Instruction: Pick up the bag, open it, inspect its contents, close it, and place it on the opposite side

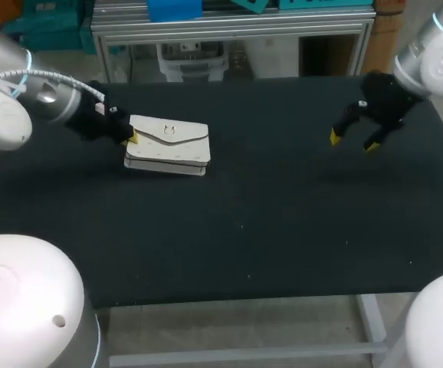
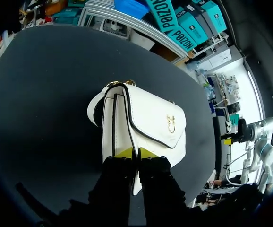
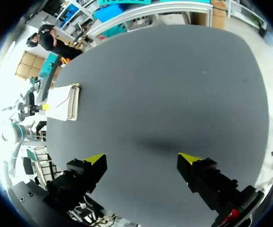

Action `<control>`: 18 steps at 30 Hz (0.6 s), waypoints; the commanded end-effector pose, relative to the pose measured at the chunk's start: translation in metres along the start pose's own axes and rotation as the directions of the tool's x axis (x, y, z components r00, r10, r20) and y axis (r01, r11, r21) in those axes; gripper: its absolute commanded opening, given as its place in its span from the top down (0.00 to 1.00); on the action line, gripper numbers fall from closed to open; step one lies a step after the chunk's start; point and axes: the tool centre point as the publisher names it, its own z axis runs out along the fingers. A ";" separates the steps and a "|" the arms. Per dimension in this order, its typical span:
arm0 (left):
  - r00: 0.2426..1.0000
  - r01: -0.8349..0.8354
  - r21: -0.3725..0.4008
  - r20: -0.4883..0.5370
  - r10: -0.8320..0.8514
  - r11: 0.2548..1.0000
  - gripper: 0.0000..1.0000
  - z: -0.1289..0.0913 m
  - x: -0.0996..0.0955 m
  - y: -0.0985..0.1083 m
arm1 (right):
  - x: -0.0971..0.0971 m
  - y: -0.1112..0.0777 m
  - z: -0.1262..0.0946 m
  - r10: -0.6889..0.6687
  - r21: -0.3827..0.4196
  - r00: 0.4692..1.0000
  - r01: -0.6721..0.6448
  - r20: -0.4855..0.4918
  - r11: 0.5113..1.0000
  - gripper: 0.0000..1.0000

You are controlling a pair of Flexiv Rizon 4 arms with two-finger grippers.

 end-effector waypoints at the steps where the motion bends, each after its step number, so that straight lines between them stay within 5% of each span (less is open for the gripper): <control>1: 1.000 -0.008 0.028 0.025 0.007 1.000 1.00 -0.011 -0.017 -0.019 | -0.012 0.005 -0.006 0.019 0.001 1.000 -0.019 0.022 1.000 0.00; 12: 0.991 -0.087 0.061 0.110 0.080 0.994 1.00 -0.021 -0.049 -0.086 | -0.027 0.017 -0.008 0.032 0.008 0.996 -0.033 0.084 0.999 0.00; 18: 0.980 -0.109 0.008 0.166 0.106 0.994 1.00 -0.030 -0.079 -0.115 | -0.031 0.022 -0.011 0.061 0.014 0.993 -0.063 0.103 0.998 0.00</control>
